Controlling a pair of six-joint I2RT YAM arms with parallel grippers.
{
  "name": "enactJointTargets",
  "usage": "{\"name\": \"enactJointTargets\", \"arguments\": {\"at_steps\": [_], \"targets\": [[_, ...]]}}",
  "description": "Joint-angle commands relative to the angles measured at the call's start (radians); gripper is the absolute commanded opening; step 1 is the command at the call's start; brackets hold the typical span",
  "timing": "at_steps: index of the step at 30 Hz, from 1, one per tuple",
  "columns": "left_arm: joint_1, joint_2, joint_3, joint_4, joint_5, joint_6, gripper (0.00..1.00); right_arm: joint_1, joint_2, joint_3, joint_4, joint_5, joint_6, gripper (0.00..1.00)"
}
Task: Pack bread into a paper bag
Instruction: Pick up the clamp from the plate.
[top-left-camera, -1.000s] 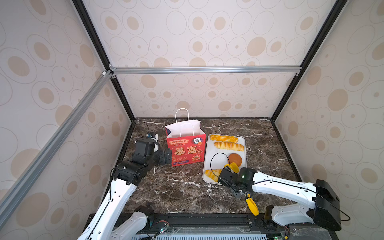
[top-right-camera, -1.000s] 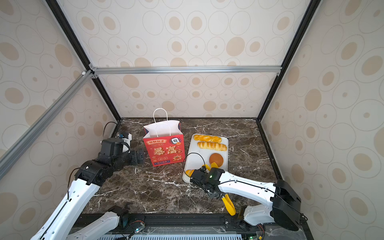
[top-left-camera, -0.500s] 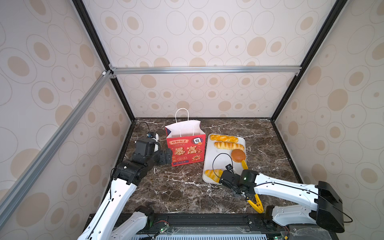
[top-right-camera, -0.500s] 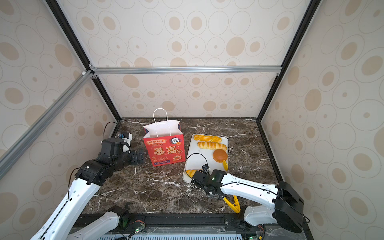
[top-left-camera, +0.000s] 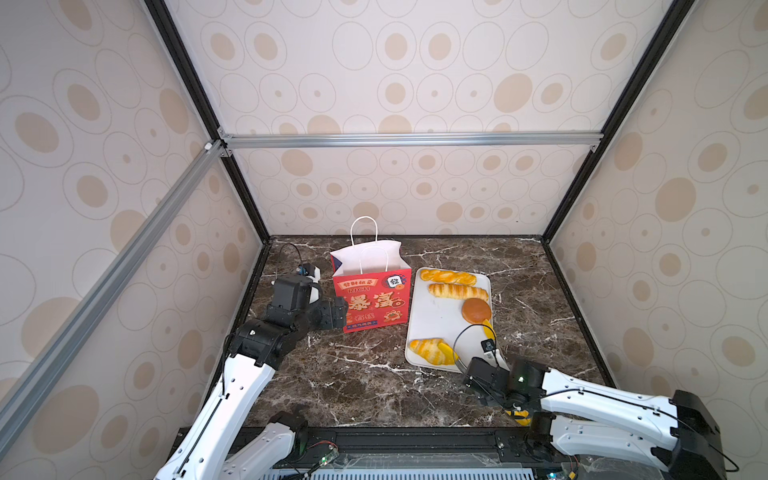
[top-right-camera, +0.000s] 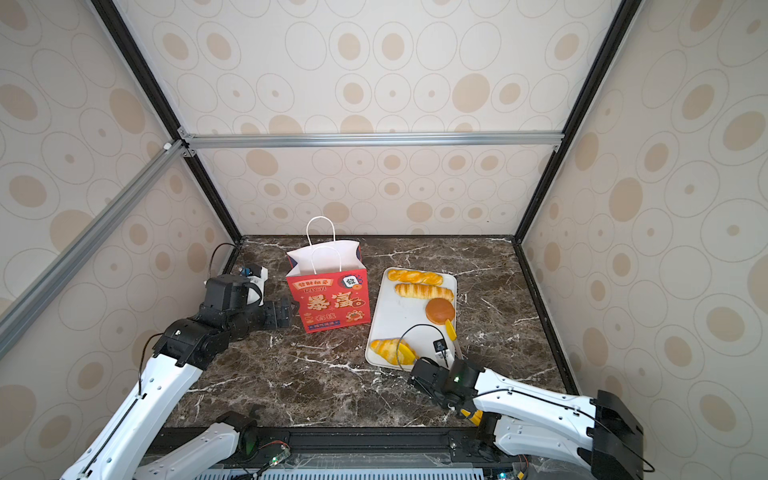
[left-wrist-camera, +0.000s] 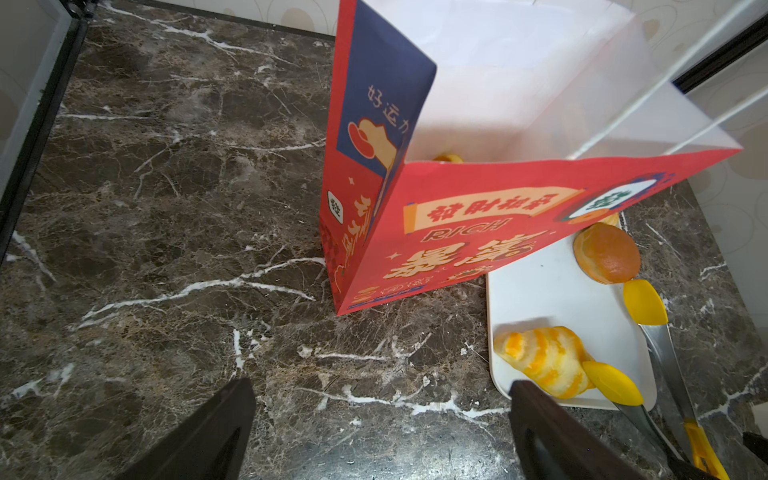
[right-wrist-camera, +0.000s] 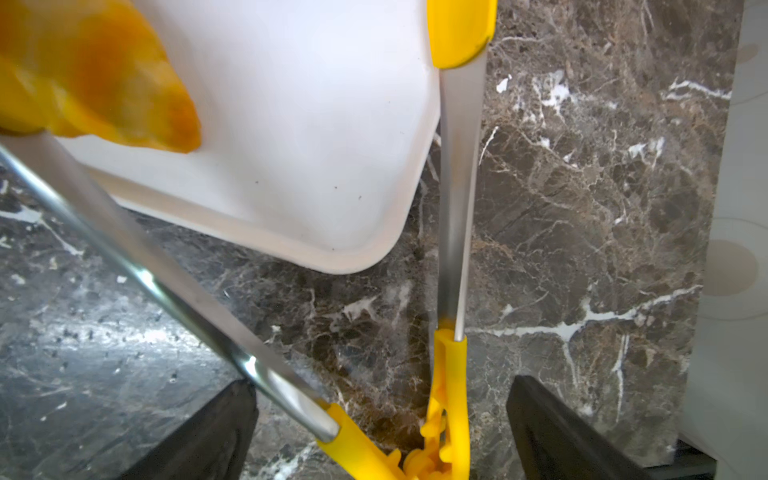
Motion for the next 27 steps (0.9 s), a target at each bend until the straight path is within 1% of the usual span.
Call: {"name": "enactJointTargets", "arguments": {"at_steps": [1, 4, 7, 10, 14, 19, 20, 22, 24, 25, 26, 27], "targets": [[0.007, -0.004, 0.002, 0.019, 0.019, 0.006, 0.99, -0.007, -0.05, -0.035, 0.016, 0.035, 0.078, 1.0], [0.006, 0.003, 0.003, 0.019, 0.026, 0.006, 0.99, -0.022, -0.089, -0.06, 0.072, -0.009, 0.024, 1.0], [0.006, 0.001, 0.002, 0.02, 0.024, 0.004, 0.99, -0.068, -0.114, -0.082, 0.07, -0.031, 0.038, 1.0], [0.007, 0.001, -0.001, 0.022, 0.024, 0.001, 0.99, -0.139, -0.102, -0.085, 0.05, -0.051, 0.063, 1.0], [0.006, 0.003, -0.003, 0.022, 0.025, -0.001, 0.99, -0.18, -0.034, -0.064, 0.037, -0.047, 0.068, 1.0], [0.006, 0.001, -0.003, 0.022, 0.022, 0.0, 0.99, -0.189, 0.097, -0.014, 0.069, -0.064, -0.016, 1.0], [0.006, 0.0, -0.003, 0.021, 0.022, 0.0, 0.98, -0.188, 0.114, -0.007, 0.079, -0.072, -0.032, 0.96], [0.006, 0.001, -0.003, 0.021, 0.02, 0.0, 0.99, -0.188, 0.129, 0.0, 0.105, -0.095, -0.07, 0.81], [0.006, 0.001, -0.003, 0.022, 0.019, 0.0, 0.99, -0.189, 0.128, -0.002, 0.124, -0.103, -0.089, 0.58], [0.006, 0.001, -0.003, 0.021, 0.019, 0.001, 0.99, -0.188, 0.126, -0.004, 0.13, -0.109, -0.092, 0.52], [0.006, 0.001, -0.003, 0.022, 0.019, 0.001, 0.99, -0.189, 0.121, -0.008, 0.14, -0.117, -0.099, 0.48], [0.006, 0.002, -0.002, 0.021, 0.019, 0.001, 0.99, -0.188, 0.117, -0.01, 0.153, -0.129, -0.106, 0.48]]}}
